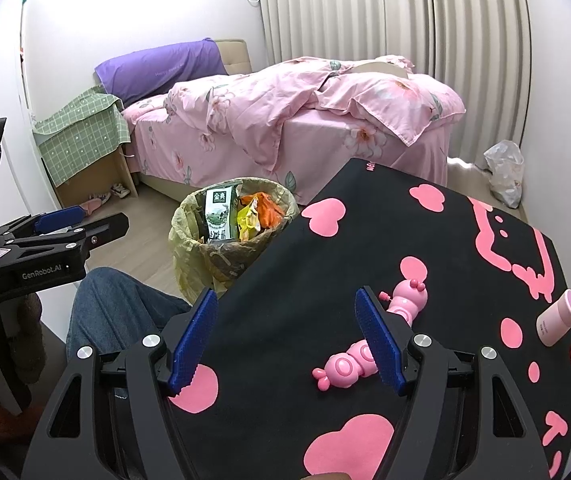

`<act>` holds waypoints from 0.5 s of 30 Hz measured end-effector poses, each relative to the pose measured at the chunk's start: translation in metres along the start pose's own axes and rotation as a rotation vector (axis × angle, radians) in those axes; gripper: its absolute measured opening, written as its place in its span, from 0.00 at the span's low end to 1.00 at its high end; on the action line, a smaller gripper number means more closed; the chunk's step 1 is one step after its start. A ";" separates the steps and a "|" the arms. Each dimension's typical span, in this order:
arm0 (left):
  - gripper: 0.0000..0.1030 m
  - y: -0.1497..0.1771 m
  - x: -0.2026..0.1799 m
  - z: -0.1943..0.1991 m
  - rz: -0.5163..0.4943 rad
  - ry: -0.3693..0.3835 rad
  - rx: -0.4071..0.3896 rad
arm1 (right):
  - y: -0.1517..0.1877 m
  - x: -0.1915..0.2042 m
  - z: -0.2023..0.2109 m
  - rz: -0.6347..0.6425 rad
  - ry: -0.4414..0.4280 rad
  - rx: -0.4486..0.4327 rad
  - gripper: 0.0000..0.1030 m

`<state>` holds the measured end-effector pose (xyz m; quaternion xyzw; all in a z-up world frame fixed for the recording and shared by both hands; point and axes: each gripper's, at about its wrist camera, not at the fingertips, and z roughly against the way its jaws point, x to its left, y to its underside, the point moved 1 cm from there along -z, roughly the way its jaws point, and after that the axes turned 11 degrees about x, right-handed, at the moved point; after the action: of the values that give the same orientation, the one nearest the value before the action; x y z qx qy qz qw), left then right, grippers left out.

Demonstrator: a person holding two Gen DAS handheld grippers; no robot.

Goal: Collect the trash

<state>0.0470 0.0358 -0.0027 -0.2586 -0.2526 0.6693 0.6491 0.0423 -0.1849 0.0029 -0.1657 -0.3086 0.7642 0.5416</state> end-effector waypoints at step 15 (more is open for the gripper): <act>0.85 0.000 -0.002 -0.001 0.002 0.007 0.006 | 0.001 0.000 0.001 0.015 0.014 0.000 0.66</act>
<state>0.0478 0.0335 -0.0030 -0.2591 -0.2480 0.6699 0.6501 0.0409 -0.1853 0.0032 -0.1736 -0.3033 0.7671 0.5380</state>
